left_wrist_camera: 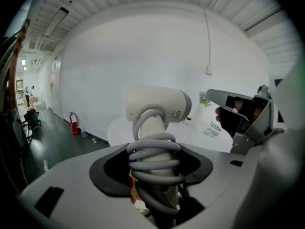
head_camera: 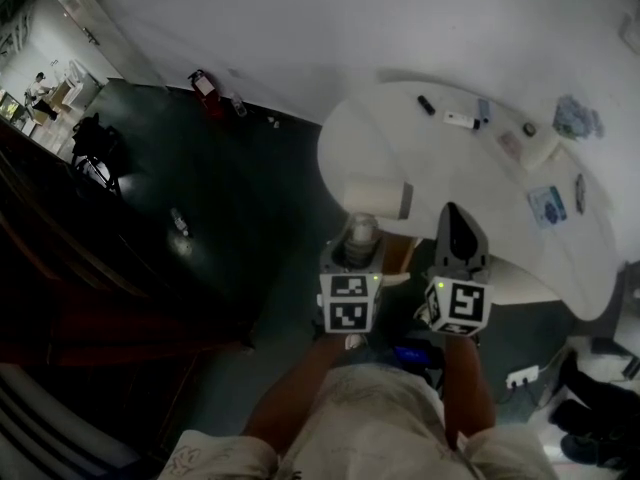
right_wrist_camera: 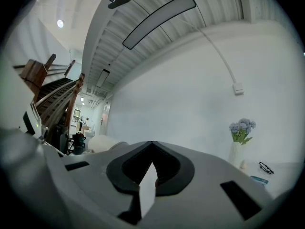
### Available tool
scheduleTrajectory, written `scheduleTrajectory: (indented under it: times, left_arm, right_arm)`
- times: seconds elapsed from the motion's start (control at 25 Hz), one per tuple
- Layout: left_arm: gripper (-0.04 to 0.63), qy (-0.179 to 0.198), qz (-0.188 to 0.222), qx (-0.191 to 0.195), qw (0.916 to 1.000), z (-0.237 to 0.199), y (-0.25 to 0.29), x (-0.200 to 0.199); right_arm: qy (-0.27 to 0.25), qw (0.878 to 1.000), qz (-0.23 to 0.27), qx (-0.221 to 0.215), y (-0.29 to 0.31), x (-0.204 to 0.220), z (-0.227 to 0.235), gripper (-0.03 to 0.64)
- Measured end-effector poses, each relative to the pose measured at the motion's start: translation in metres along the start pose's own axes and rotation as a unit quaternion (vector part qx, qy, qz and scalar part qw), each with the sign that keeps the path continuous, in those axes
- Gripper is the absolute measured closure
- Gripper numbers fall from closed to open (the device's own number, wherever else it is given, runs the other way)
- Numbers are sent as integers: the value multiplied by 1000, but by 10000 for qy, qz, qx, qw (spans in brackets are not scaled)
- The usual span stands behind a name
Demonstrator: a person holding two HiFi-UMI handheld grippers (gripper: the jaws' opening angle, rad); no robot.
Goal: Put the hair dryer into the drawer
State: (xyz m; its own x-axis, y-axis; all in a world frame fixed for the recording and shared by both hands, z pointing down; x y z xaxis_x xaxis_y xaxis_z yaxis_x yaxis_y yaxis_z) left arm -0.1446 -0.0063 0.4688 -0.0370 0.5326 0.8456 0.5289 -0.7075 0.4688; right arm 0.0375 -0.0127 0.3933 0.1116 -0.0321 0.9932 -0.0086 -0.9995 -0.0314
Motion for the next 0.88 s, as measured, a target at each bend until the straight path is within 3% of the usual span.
scheduleTrajectory:
  times: [0.4, 0.88]
  left_arm:
    - [330, -260, -647, -39, 9976, -10, -14, 58]
    - [330, -571, -1506, -43, 9869, -13, -3, 108]
  right_arm:
    - [21, 10000, -55, 11, -16, 6, -18, 617]
    - [39, 9997, -237, 50, -25, 16, -19, 617]
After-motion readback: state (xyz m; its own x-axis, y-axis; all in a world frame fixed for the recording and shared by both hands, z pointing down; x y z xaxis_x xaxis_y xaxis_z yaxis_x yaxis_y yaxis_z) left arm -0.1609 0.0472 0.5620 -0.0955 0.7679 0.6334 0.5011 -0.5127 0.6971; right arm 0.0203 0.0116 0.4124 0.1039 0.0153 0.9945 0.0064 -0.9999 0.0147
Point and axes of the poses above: the fingertips, and each gripper's own axes: y forward along the fingers, z to its right, x out of its underside, the point moved 8 cm from there along -y, backward along the fingers, and after that the axes turned 13 degrees about x, right-handed, at the moved point
